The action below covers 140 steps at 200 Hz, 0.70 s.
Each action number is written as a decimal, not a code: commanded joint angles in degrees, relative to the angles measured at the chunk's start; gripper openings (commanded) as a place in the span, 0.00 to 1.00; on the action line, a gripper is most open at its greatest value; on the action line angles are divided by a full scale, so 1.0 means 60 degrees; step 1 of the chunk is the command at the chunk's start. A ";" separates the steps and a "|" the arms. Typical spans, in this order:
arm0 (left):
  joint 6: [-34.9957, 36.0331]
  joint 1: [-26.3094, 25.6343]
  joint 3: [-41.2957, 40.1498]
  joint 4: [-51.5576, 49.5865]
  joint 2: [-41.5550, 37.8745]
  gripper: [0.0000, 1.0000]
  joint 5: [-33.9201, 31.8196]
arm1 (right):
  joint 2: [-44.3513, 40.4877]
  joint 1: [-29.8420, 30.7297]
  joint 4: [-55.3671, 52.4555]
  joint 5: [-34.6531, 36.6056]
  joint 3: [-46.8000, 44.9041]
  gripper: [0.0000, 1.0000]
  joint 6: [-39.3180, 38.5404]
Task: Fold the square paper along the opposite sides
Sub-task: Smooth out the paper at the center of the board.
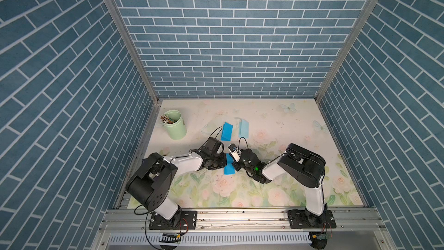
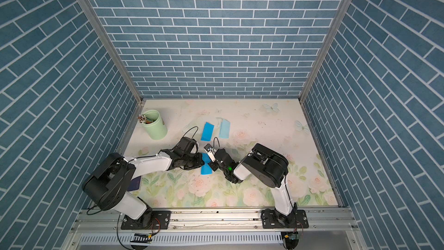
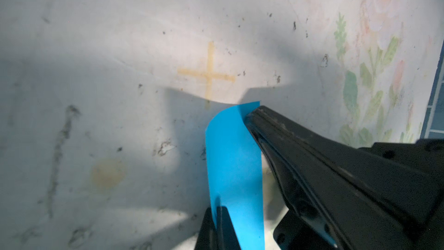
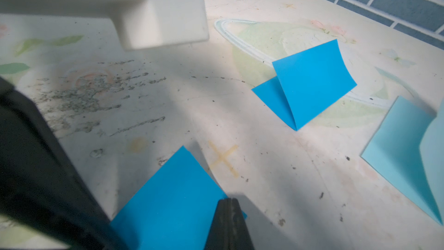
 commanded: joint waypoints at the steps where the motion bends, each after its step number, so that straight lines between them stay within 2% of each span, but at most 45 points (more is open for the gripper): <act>1: 0.0136 -0.0048 -0.0149 -0.0645 -0.0173 0.00 -0.0135 | 0.0621 -0.0153 -0.1828 0.0779 -0.0255 0.00 0.0261; 140: 0.0169 -0.0036 -0.0623 -0.0323 0.0086 0.00 -0.0213 | 0.0814 -0.0556 -0.2658 0.0847 -0.0013 0.00 0.0480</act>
